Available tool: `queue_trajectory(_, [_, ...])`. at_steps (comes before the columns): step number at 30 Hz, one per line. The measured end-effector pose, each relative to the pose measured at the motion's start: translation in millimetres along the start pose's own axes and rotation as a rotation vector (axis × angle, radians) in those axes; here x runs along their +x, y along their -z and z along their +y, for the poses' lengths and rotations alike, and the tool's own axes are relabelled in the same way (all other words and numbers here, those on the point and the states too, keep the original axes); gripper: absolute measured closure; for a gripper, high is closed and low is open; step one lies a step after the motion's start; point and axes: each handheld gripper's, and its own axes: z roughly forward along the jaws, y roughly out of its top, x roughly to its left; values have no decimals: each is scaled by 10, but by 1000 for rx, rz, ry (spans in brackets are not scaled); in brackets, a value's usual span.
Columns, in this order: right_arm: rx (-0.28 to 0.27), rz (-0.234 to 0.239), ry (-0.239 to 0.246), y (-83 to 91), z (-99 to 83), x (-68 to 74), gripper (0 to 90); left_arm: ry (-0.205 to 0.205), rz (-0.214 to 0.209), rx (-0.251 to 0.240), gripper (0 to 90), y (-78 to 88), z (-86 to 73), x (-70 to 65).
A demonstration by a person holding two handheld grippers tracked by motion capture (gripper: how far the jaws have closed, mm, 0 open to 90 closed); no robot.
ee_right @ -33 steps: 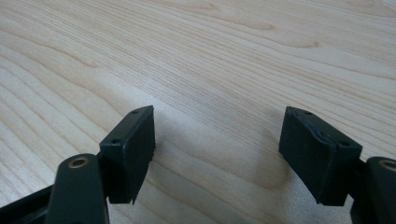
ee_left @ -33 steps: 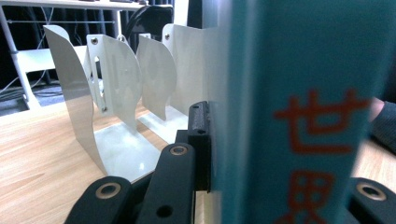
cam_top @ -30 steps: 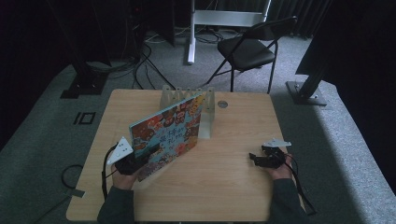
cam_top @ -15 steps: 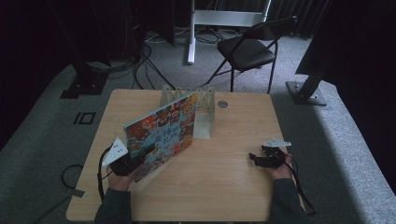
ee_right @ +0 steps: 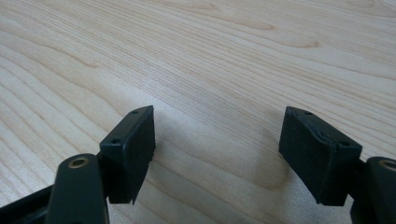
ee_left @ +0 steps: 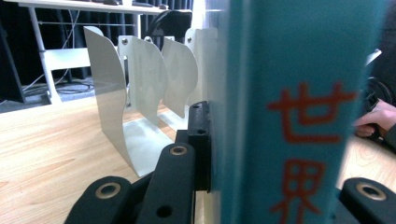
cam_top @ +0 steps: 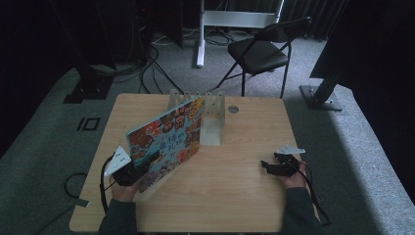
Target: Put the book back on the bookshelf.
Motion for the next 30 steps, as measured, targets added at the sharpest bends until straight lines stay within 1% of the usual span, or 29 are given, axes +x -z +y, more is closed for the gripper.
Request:
queue_trajectory(10, [0,0,0,0,0,0,268,13,22,-4,810,43,-2,11])
queue_trajectory(24, [0,0,0,0,0,0,268,17,45,-11,810,89,10,22])
queue_trajectory(30, [0,0,1,0,0,-1,268,27,67,-20,810,97,6,18])
